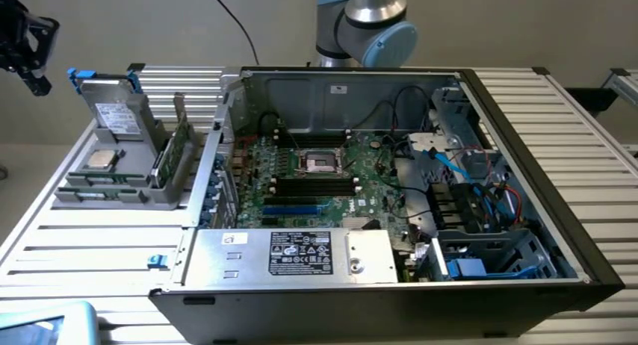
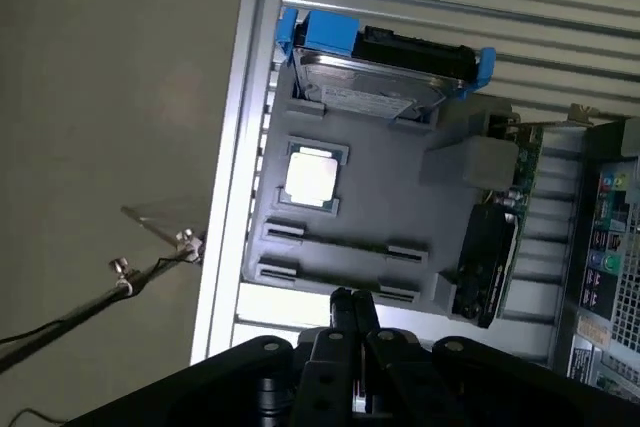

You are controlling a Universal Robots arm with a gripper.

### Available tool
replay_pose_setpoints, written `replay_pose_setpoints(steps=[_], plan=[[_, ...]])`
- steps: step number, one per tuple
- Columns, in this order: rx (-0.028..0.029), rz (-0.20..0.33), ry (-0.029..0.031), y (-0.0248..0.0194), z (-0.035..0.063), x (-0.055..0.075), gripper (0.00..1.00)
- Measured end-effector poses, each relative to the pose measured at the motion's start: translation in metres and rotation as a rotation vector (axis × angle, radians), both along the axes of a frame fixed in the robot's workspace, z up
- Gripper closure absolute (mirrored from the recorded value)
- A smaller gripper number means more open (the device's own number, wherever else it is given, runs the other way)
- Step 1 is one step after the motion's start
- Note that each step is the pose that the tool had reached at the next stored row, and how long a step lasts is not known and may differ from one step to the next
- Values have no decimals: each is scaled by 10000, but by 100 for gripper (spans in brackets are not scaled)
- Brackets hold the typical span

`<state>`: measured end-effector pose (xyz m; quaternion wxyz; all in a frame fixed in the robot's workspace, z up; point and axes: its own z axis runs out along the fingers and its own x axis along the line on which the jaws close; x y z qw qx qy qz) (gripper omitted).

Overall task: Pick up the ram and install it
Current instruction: 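Pick up the ram and move it above insertion slot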

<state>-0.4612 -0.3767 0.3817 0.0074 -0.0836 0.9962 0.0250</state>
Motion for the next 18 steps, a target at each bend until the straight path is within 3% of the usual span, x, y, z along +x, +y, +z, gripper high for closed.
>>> replay_pose_setpoints(steps=[15,18], plan=[[12,2617,-2,0,0,0,89],[13,2894,-2,0,-1,0,89]])
